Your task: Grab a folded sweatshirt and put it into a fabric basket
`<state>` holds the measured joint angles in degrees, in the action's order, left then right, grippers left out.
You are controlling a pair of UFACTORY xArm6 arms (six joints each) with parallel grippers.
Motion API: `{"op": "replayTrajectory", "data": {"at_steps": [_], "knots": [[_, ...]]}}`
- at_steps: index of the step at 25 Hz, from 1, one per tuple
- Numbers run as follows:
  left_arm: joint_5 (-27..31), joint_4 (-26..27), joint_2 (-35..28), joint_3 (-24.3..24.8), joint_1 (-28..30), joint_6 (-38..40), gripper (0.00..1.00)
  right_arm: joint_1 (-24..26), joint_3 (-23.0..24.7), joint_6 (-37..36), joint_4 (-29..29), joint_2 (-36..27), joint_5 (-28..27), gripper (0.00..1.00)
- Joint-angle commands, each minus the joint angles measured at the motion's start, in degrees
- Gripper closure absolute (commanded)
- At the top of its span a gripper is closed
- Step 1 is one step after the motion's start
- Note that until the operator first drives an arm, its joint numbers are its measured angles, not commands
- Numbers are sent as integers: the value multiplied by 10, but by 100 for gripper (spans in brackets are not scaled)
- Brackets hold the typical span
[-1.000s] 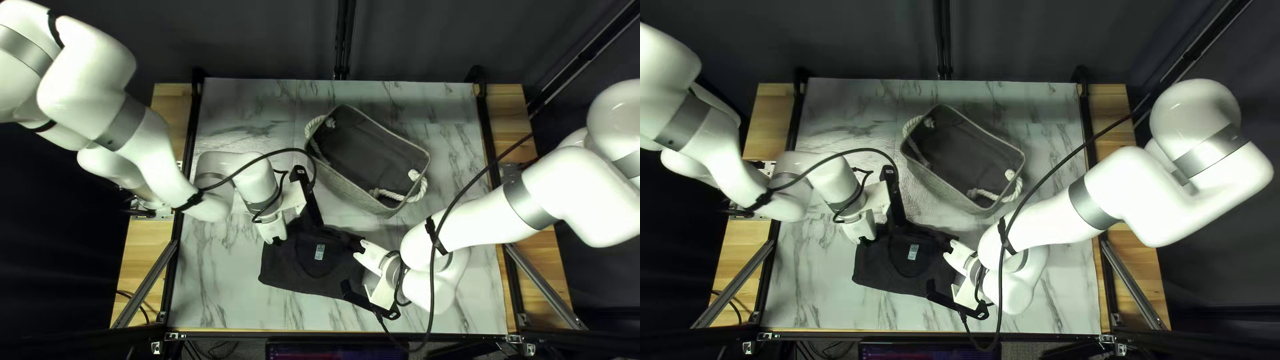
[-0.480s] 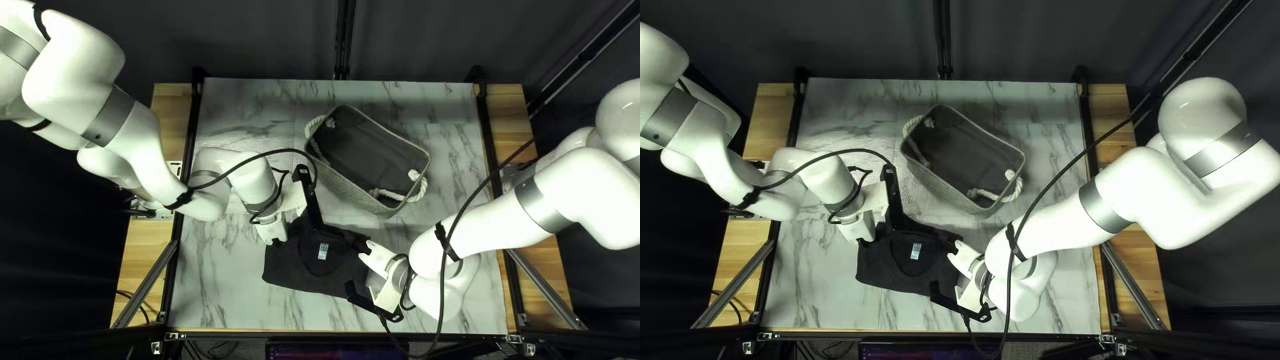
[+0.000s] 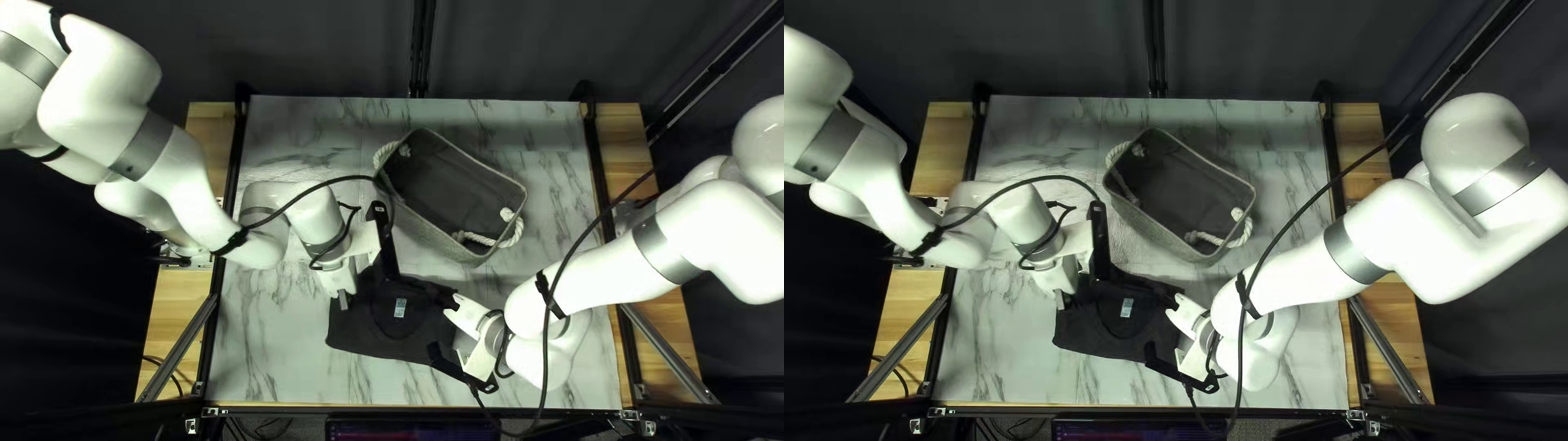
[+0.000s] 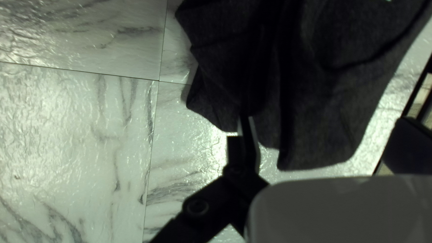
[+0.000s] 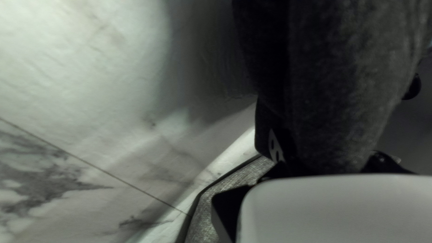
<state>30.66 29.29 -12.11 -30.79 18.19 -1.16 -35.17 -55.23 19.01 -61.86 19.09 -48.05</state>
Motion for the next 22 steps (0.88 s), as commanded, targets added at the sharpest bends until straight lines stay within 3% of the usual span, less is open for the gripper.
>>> {"op": "replayTrajectory", "data": {"at_steps": [1, 13, 18, 22], "knots": [[4, 10, -5, 1, -2, -21, 0, 3, 2, 4, -9, 2, 7, 100], [6, 10, -6, 3, -1, -22, 0, 8, -4, -4, -12, 9, 13, 100], [-17, 35, 28, 8, -5, -63, 0, 5, -4, -8, -7, 7, 10, 100], [-19, 24, 40, 7, -5, -69, 0, 6, -4, -8, -7, 7, 10, 100]]}}
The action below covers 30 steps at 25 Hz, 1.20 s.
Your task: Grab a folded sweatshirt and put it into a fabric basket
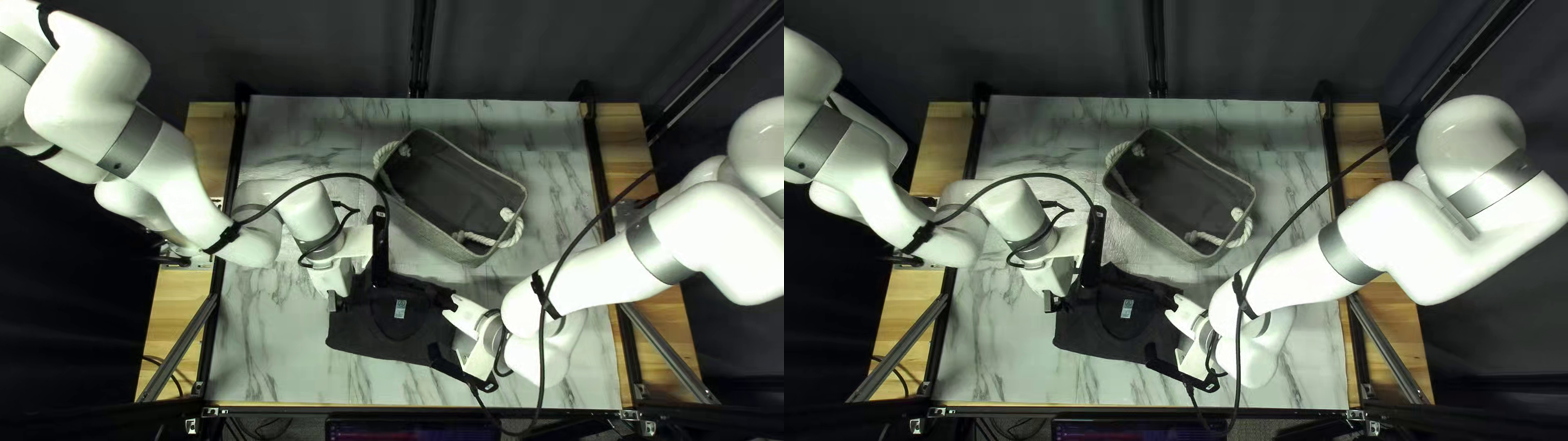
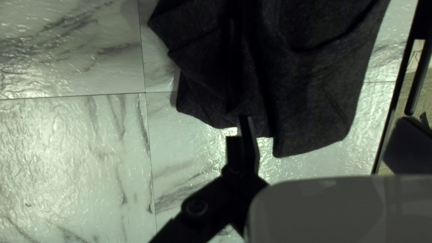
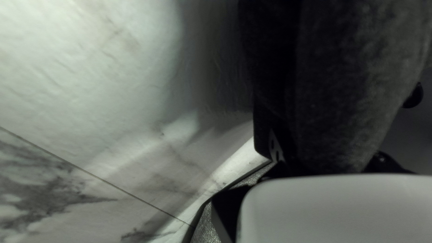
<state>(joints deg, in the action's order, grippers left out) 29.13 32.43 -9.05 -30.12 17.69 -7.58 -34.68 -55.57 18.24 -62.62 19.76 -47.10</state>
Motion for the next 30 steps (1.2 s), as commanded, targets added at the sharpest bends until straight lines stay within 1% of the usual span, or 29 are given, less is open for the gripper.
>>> {"op": "replayTrajectory", "data": {"at_steps": [1, 7, 10, 14, 17, 23, 30], "knots": [[-7, -12, 9, 3, 0, -1, 0, 1, -2, -1, 0, 2, 1, 100], [-13, -14, 5, 18, -15, -13, 0, 4, -3, -4, 1, 3, 4, 100], [-33, 20, 33, 15, -16, -45, 0, 2, -3, -6, 4, 1, 1, 100], [-60, 60, 65, 8, -8, -64, 0, 2, -3, -6, 4, 0, 0, 100], [-72, 71, 74, 6, 0, -55, 0, 2, -2, -5, 3, -1, 0, 100], [-80, 63, 90, -8, 21, -13, 0, 1, 0, -2, 3, -2, -2, 100], [-91, 131, 128, -20, 28, -65, 0, -3, 1, 1, 3, -4, -5, 100]]}}
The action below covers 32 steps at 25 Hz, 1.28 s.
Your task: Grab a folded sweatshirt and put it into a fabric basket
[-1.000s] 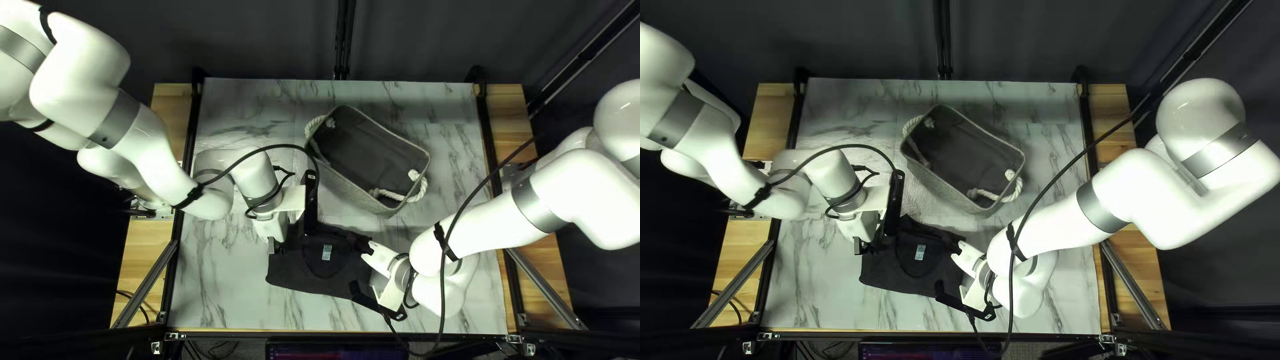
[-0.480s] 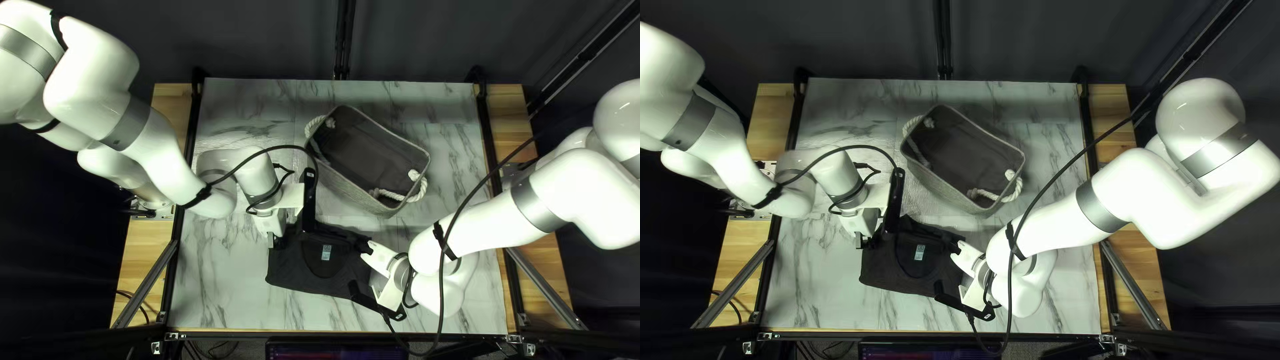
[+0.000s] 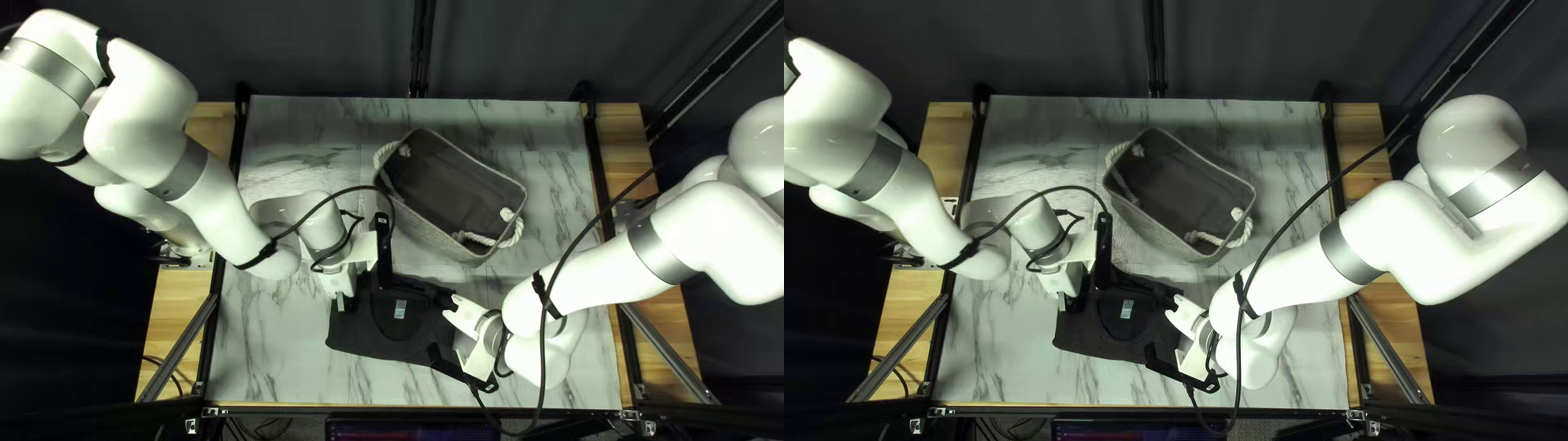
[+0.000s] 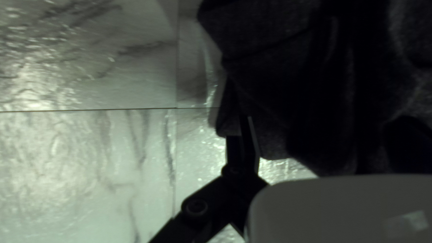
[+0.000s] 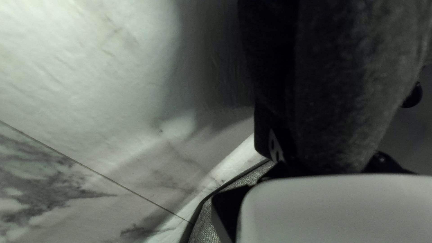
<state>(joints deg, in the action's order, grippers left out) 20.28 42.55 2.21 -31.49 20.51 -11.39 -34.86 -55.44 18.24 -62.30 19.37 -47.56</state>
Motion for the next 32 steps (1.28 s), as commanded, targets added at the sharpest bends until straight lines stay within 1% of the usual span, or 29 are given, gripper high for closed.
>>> {"op": "replayTrajectory", "data": {"at_steps": [1, 2, 3, 4, 6, 7, 13, 18, 20, 24, 28, 31, 32], "knots": [[-2, 32, 17, -8, -2, -31, 0, -1, 0, 1, 0, 0, -1, 100], [2, 36, 21, -11, -5, -38, 12, -1, 0, 1, 0, 0, -1, 100], [3, 36, 22, -12, -7, -38, 59, -1, 0, 0, 1, 0, -1, 100], [8, 25, 21, -15, -8, -29, 100, -1, 0, 0, 1, 0, -1, 100], [16, 1, 16, -20, -8, -7, 100, -1, 1, 0, 1, -1, -1, 100], [24, -22, 13, -26, -7, 16, 100, -1, 1, -1, 1, -1, -1, 100], [36, -64, 7, -34, -1, 57, 100, -4, -2, -4, 5, -3, -7, 100], [64, -121, -29, -34, 2, 109, 100, -8, -14, -20, 16, -7, -21, 100], [83, -145, -53, -33, 1, 126, 100, -10, -16, -30, 23, -16, -31, 100], [130, -182, -105, -30, -24, 132, 100, -14, -17, -52, 39, -42, -55, 100], [175, -201, -145, -31, -57, 117, 100, -16, -12, -74, 52, -72, -80, 100], [224, -214, -171, -46, -95, 94, 100, -11, 5, -93, 59, -109, -97, 100], [249, -219, -176, -59, -113, 81, 100, -7, 9, -107, 64, -128, -108, 100]]}}
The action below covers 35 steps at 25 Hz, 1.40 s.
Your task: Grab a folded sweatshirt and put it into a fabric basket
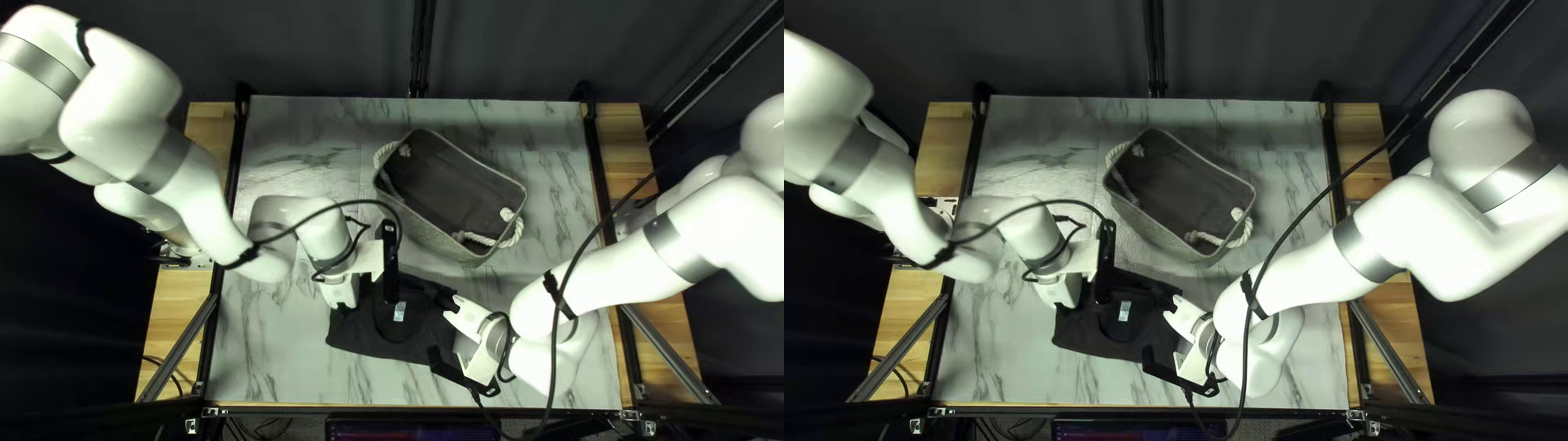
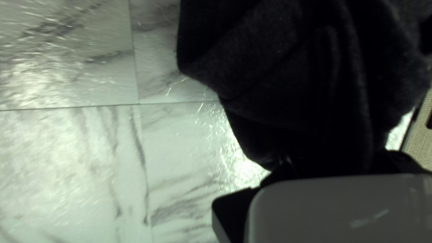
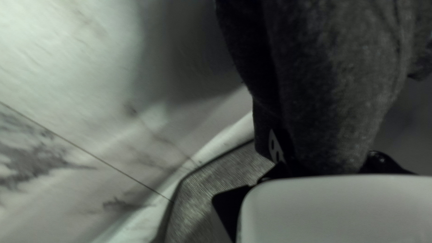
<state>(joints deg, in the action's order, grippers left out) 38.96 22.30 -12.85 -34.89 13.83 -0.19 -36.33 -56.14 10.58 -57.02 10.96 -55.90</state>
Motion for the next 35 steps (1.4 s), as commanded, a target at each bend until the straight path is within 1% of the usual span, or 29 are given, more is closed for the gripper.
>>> {"op": "replayTrajectory", "data": {"at_steps": [1, 4, 5, 6, 8, 9, 10, 11, 12, 15, 16, 17, 19, 23, 27, 31, 33, 35], "knots": [[78, -20, -28, -34, -57, -37, 100, 10, 19, -41, 15, -56, -31, 100], [146, -34, -28, -84, -105, -70, 100, 24, 37, -80, 27, -107, -53, 100], [174, -40, -25, -109, -125, -83, 100, 34, 45, -99, 30, -132, -60, 100], [185, -43, -23, -120, -133, -88, 100, 38, 47, -105, 32, -139, -64, 100], [242, -56, -2, -181, -173, -112, 100, 57, 57, -135, 38, -173, -73, 100], [252, -60, 3, -194, -180, -114, 100, 61, 59, -139, 39, -178, -74, 100], [274, -67, 20, -226, -199, -124, 99, 72, 67, -150, 41, -194, -75, 100], [287, -71, 29, -244, -209, -128, 99, 79, 74, -154, 40, -203, -76, 100], [307, -77, 46, -275, -224, -137, 98, 89, 85, -159, 39, -219, -75, 100], [348, -89, 94, -348, -264, -167, 99, 123, 131, -171, 33, -274, -64, 100], [353, -90, 102, -358, -271, -173, 100, 128, 138, -173, 33, -283, -62, 100], [362, -92, 121, -381, -285, -188, 100, 141, 153, -178, 32, -302, -57, 100], [372, -93, 139, -404, -298, -202, 100, 156, 171, -183, 31, -323, -49, 100], [397, -93, 193, -469, -328, -237, 100, 216, 233, -207, 27, -391, -9, 100], [410, -93, 240, -519, -345, -263, 100, 252, 269, -217, 24, -431, 17, 100], [408, -92, 275, -546, -356, -285, 100, 274, 302, -213, 16, -452, 44, 100], [401, -90, 291, -552, -360, -300, 100, 298, 333, -205, 4, -465, 76, 100], [394, -87, 303, -554, -362, -311, 100, 310, 346, -195, -6, -463, 95, 100]]}}
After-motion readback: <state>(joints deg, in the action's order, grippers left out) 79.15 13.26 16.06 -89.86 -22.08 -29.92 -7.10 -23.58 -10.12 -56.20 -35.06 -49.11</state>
